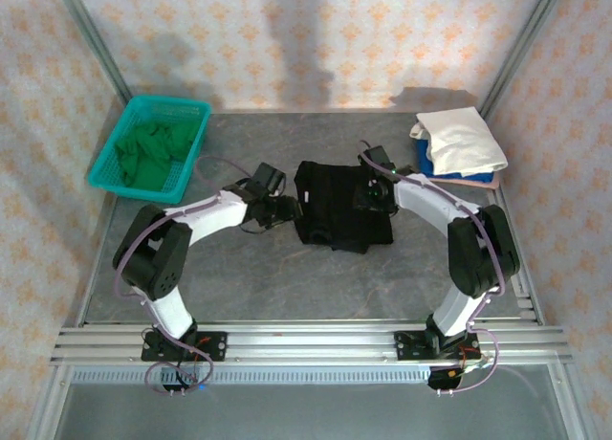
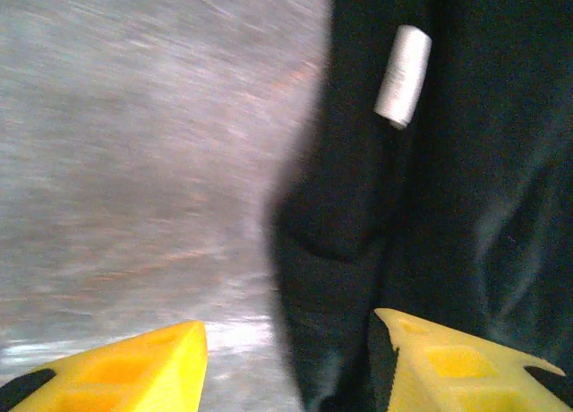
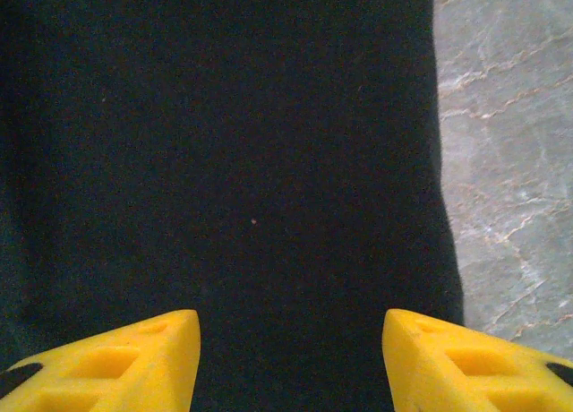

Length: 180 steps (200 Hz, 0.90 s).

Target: Fold and stack the t-shirts

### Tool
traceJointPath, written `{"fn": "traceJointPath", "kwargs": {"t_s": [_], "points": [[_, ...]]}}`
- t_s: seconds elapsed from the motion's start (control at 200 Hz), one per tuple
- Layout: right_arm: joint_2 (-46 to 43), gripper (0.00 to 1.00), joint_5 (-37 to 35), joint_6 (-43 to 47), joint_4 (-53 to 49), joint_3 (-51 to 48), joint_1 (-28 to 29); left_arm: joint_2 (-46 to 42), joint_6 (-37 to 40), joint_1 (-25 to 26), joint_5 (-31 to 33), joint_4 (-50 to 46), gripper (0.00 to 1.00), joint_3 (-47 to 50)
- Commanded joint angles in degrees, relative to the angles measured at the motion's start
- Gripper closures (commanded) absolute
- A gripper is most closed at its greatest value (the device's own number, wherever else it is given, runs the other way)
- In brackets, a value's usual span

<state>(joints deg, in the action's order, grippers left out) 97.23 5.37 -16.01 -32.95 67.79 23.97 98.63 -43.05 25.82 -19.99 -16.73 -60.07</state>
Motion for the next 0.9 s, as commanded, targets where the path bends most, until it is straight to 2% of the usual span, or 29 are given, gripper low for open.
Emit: {"fn": "traceJointPath", "kwargs": {"t_s": [0.0, 0.255, 0.46, 0.646, 0.771, 0.896], "points": [[0.05, 0.44, 0.32, -1.13, 1.59, -0.31, 1.48, -2.20, 1.15, -1.98, 2.51, -3.49, 0.49, 2.28], [2.91, 0.44, -2.83, -0.04, 0.98, 0.98, 4.43, -2.43, 2.40, -3.37, 2.11, -4.01, 0.48, 0.96], [5.35, 0.45, -10.34, 1.24, -5.13, 3.62, 3.57, -4.87, 3.37, -5.36, 2.12, -5.35, 0.48, 0.46], [-1.36, 0.32, -9.26, 3.29, -1.71, 0.97, 3.37, -9.40, 6.28, -8.41, 6.76, -10.16, 0.44, 0.94], [-3.62, 0.32, -7.14, 3.01, -0.86, 1.42, 3.66, -12.14, 6.48, -11.57, 6.21, -9.59, 0.42, 3.00], [-1.67, 0.33, -4.08, 2.22, 1.15, 2.00, 5.80, -13.33, 7.10, -12.98, 6.23, -9.76, 0.41, 3.59]]}}
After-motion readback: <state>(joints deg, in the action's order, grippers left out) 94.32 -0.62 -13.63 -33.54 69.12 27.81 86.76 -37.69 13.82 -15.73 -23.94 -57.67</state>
